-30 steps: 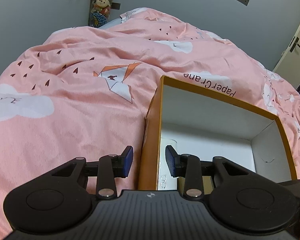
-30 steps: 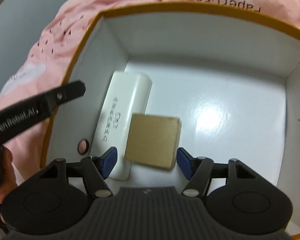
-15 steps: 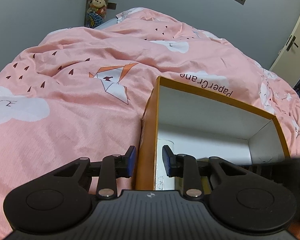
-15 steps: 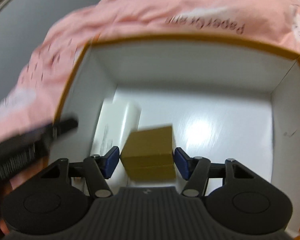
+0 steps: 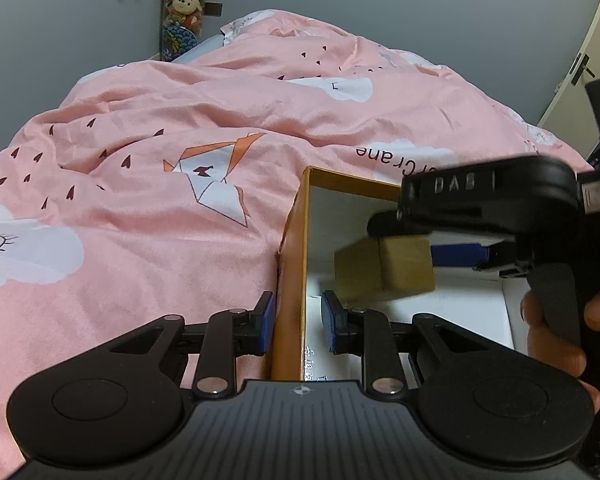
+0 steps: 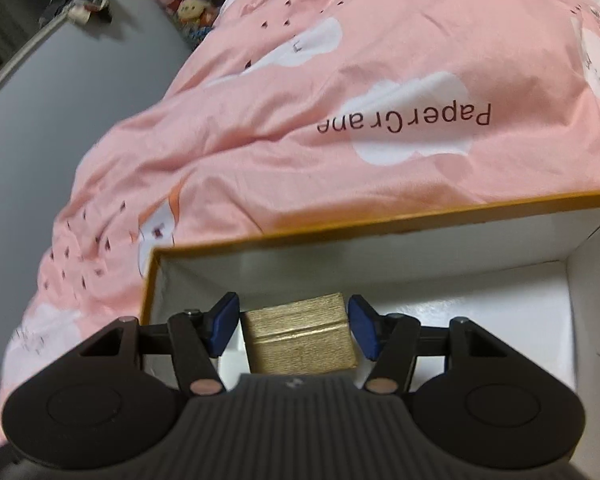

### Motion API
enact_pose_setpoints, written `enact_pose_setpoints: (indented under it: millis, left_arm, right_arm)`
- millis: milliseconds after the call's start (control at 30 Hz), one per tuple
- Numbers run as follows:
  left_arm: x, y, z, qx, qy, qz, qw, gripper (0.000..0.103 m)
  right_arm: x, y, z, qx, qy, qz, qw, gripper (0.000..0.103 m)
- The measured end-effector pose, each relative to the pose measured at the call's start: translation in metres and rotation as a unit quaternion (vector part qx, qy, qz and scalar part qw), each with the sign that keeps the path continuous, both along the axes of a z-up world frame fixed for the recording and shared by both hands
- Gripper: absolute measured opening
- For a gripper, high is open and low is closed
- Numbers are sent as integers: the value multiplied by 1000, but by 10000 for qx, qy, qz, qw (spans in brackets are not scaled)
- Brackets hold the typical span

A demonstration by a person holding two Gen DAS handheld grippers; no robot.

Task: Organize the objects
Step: 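Push the gold cube into the box corner and open the right tool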

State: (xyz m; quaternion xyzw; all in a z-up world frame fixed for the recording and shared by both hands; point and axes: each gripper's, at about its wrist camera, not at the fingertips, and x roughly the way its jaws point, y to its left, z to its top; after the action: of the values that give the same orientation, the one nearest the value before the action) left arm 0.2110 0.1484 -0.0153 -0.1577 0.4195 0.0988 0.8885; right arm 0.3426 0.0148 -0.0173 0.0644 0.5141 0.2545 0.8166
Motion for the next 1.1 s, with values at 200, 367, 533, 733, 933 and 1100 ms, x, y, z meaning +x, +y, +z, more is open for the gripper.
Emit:
enact_pose_setpoints:
  millis: [200, 367, 533, 733, 933, 1100]
  left_arm:
    - [2, 1, -3, 16, 28, 37, 10000, 28]
    - [4, 1, -3, 9, 13, 62, 10000, 28]
    - [4, 1, -3, 11, -1, 84, 10000, 28]
    - [4, 2, -2, 7, -30, 143, 9999, 28]
    - [3, 3, -2, 44, -33, 169, 9998, 28]
    - [4, 4, -2, 51, -39, 173, 9998, 28]
  right_arm:
    - [2, 12, -15, 199, 306, 40, 9993, 61]
    - [7, 17, -18, 281, 309, 106, 9991, 62]
    - [6, 20, -21, 549, 482, 335, 9968, 60]
    - [1, 17, -21, 452, 402, 435, 9972, 44]
    - [-6, 24, -25, 316, 224, 548, 9977, 35]
    - [-9, 27, -23, 217, 115, 634, 9977, 35]
